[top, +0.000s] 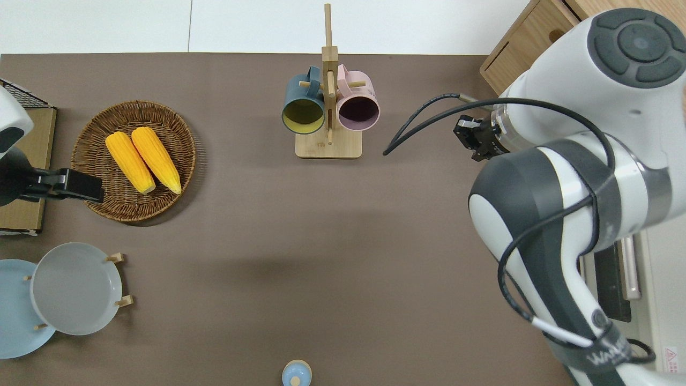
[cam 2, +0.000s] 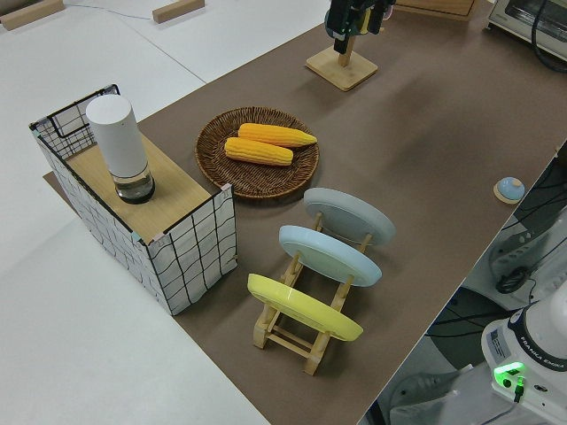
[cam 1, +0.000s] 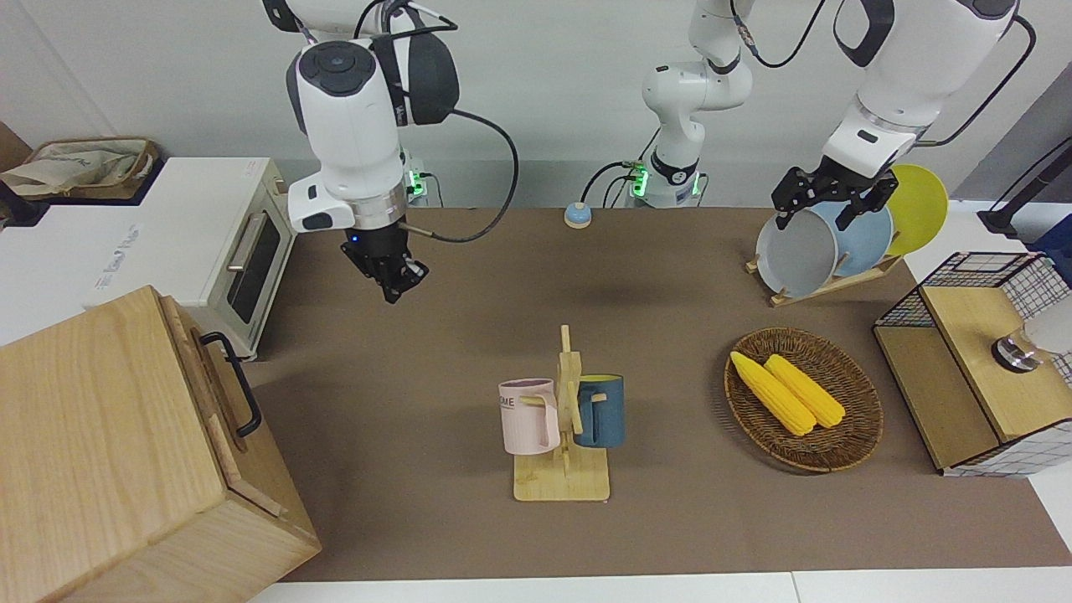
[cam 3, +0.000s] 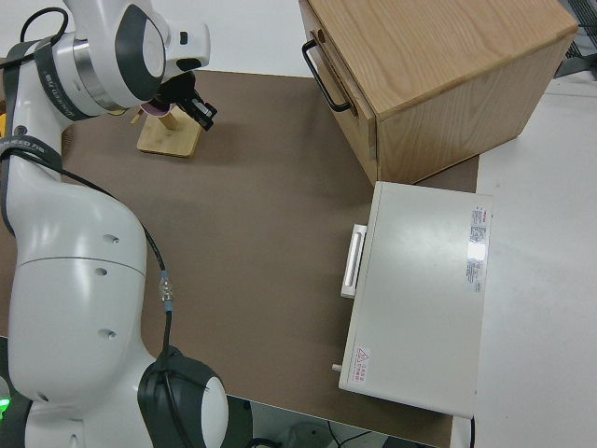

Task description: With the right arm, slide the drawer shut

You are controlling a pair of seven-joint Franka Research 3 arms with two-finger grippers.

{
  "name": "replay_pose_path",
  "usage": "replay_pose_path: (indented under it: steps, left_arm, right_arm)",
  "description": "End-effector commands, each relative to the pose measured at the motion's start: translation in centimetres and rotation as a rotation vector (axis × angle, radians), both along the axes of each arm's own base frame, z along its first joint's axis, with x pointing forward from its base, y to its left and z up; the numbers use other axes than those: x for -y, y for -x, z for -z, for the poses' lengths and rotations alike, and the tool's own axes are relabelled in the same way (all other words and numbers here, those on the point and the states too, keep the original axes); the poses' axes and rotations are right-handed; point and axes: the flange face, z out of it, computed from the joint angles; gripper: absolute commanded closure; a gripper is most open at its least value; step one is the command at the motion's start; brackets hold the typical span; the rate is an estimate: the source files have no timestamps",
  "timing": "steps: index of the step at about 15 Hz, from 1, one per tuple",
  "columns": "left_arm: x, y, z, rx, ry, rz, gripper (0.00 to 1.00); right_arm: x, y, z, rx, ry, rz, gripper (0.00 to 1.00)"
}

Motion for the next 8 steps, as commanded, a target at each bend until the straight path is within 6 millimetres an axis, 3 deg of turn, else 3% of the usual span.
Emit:
replay_pose_path:
  steps: [1,5,8]
  left_arm:
    - [0.2,0.3,-0.5,-0.004,-0.019,-0.005,0.01]
    - [0.2,0.3,-0.6,-0.003,-0.019,-0.005,0.01]
    - [0.2,0.3,-0.5,-0.004,-0.019,-0.005,0.01]
  right_arm:
    - [0.1,4.5,-2.9,-0.009,0.014,-0.143,1.000]
    - [1.9,8.2,-5.9,-0.031,-0.029,-0.268,1.000]
    - [6.4,10.0,-8.6,-0.056,-0.048,-0.429,1.000]
